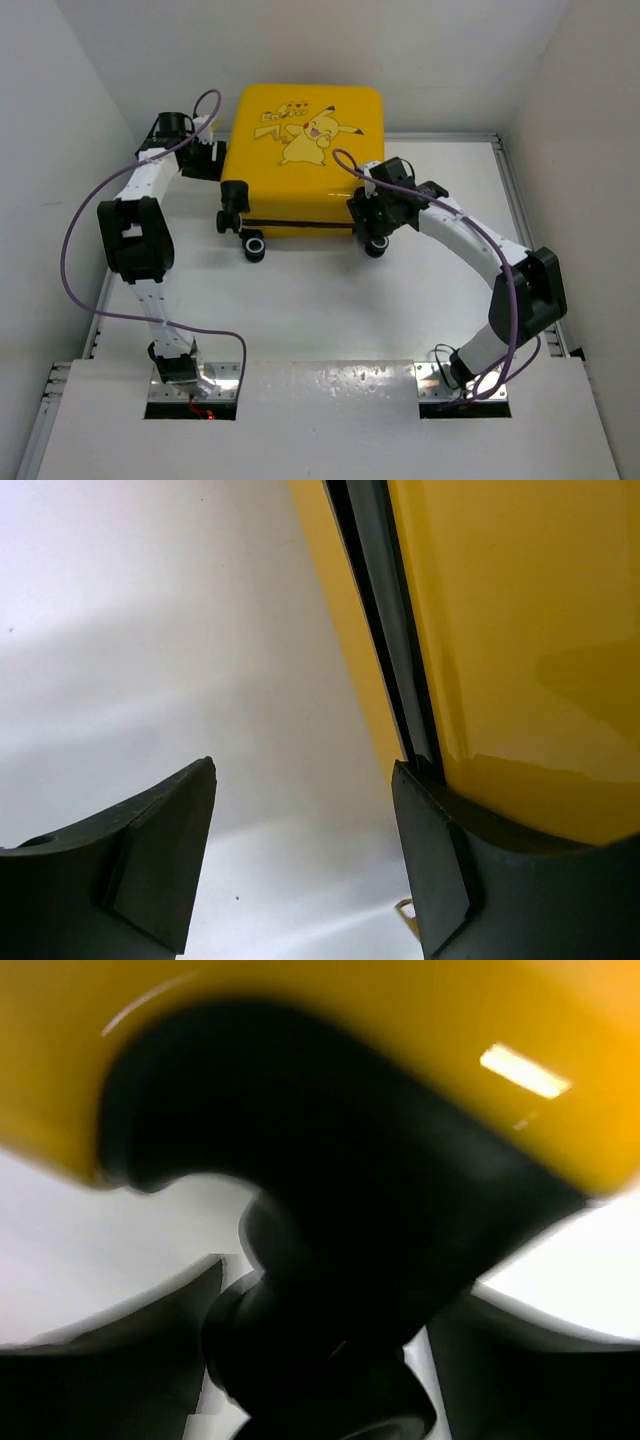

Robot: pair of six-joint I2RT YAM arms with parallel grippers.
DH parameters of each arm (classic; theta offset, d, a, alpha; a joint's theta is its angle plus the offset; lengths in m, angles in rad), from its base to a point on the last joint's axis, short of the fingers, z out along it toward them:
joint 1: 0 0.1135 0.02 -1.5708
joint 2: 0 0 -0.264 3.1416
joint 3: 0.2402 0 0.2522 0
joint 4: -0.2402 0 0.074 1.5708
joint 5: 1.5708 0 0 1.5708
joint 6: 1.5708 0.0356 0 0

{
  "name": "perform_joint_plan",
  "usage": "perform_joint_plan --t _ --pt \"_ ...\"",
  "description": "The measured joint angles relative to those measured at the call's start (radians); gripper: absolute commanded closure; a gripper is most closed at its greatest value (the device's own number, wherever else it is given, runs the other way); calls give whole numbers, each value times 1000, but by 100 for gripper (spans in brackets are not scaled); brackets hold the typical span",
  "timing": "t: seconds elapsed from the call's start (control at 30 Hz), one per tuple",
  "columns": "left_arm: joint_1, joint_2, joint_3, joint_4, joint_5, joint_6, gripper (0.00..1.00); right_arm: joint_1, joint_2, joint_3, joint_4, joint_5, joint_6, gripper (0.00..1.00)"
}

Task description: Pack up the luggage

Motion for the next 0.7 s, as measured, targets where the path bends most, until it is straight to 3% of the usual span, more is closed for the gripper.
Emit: perform_joint_plan --t 0.07,0.1,0.7 --pt "-3 -3 -6 8 -6 -6 26 -7 2 -14 0 -8 -2 79" --pt "-4 -5 -11 12 -11 -9 26 -13 3 -14 1 -16 0 100" --pt "-2 -56 -137 174 22 -48 25 -114 70 117 26 -47 -75 100"
